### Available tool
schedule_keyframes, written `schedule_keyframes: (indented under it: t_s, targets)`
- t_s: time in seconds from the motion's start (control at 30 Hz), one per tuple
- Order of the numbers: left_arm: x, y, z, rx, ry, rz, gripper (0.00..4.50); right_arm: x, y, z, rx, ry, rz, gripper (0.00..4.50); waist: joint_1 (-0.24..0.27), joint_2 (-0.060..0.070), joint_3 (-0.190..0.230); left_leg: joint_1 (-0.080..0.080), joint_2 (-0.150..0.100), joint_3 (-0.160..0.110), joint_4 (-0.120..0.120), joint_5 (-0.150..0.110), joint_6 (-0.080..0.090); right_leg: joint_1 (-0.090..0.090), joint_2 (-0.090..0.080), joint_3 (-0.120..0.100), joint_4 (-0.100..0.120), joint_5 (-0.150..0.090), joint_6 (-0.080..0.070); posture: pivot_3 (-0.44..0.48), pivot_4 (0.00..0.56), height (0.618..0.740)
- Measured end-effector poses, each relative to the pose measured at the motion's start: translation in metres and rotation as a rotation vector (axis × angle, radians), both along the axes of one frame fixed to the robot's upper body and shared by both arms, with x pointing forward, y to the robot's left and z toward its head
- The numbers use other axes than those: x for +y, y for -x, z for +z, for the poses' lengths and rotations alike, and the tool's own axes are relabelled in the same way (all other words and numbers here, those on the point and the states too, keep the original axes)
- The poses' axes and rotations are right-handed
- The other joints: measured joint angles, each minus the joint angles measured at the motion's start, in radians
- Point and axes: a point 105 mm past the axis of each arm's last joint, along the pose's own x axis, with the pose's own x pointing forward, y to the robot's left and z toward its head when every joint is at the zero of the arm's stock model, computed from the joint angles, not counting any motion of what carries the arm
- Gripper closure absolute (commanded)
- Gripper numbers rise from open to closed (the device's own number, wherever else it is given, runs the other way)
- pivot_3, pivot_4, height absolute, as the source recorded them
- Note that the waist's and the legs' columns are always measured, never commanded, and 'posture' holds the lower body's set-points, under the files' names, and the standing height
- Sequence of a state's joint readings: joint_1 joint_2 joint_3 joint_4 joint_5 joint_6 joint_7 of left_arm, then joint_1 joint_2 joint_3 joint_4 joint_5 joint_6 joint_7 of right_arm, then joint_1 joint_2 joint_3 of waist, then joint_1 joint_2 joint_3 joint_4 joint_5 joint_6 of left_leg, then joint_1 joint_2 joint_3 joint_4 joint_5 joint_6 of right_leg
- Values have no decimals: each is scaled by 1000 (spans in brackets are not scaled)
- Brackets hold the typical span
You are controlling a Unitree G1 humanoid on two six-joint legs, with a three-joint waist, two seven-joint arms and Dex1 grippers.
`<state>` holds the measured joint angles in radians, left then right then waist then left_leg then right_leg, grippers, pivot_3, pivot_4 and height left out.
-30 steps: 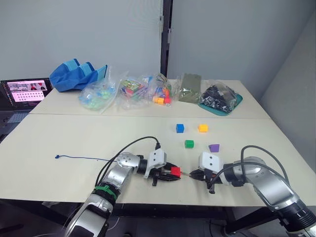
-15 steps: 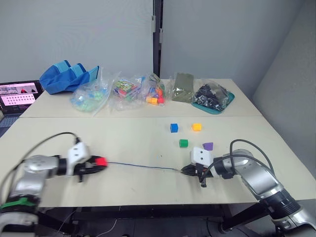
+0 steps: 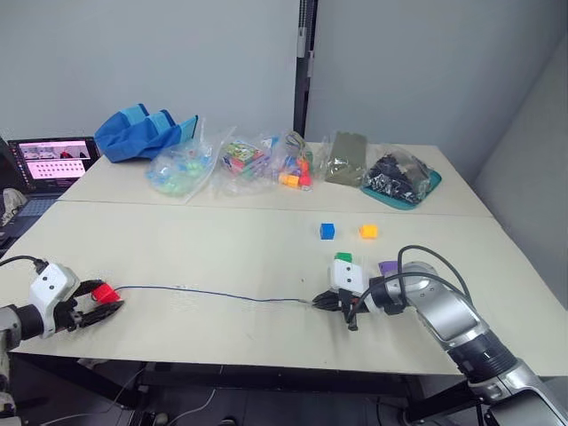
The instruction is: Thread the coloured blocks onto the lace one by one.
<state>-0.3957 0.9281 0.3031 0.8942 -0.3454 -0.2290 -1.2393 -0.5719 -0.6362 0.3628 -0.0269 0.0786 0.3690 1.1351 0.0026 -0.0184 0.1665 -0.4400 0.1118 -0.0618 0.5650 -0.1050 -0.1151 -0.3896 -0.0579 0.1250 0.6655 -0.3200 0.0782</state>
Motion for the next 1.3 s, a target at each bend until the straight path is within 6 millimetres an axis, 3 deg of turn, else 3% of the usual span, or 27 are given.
schedule_keyframes:
  t_s: [0.13, 0.23, 0.33, 0.47, 0.53, 0.67, 0.77, 1.07, 1.27, 1.3]
  targets:
    - [-54, -20, 60, -201, 174, -177, 22, 1, 1, 1, 5, 0, 7, 4500, 8, -4, 0, -1, 0, 0, 1, 0, -1, 1, 0, -1, 0, 0, 0, 0, 150, 740]
    - [-94, -21, 85, -257, 189, -317, 22, 1, 1, 3, 9, 2, 6, 4500, -1, -4, 0, 0, 0, 0, 1, 0, -1, 1, 0, 0, 0, 0, 0, 0, 150, 740]
    - [-117, -23, 78, -224, 178, -381, 22, 0, 1, 4, 13, 6, 3, 4500, -17, -4, 0, 0, 0, 0, 1, 0, 0, 1, 0, 0, 0, 0, 0, 0, 150, 740]
    - [-179, -32, 50, -160, 128, -553, 22, 5, 4, 9, 5, 5, 21, 4500, -8, -4, 0, -2, 0, 0, 5, 0, 0, 2, 0, -1, 0, 1, 1, 0, 150, 740]
    - [-207, -28, 29, -95, 102, -651, 22, 10, 5, 15, -16, 5, 44, 4500, -14, -4, 0, -2, 0, 0, 6, 0, 1, 2, 0, -1, 0, 1, 1, 0, 150, 740]
    - [-248, -14, 9, -61, 124, -814, 22, 9, 6, 13, -4, 20, 36, 4500, -17, -4, 0, -2, 0, 0, 6, 0, 1, 2, 0, -1, 0, 1, 1, 0, 150, 740]
    - [-265, -8, -2, -32, 124, -870, 22, 9, 7, 12, -8, 36, 41, 4500, -17, -4, 0, -2, 0, 0, 6, 0, 1, 2, 0, 0, 0, 1, 1, 0, 150, 740]
    - [-287, -4, -35, 23, 56, -938, 22, -3, 11, 6, -15, 146, 37, 4500, -16, -4, 0, -2, 0, 0, 6, 0, 1, 2, 0, 0, 0, 1, 1, 0, 150, 740]
    - [-301, -10, -32, 0, 69, -953, 1835, -1, 14, 7, -8, 149, 46, 4500, -16, -4, 0, -2, 0, 0, 7, 0, 1, 2, 0, 0, 0, 1, 1, 0, 150, 740]
    - [-302, -10, -34, 5, 68, -952, 1835, -1, 14, 7, -5, 150, 45, 4500, -16, -4, 0, -2, 0, 0, 7, 0, 1, 2, 0, 0, 0, 1, 1, 0, 150, 740]
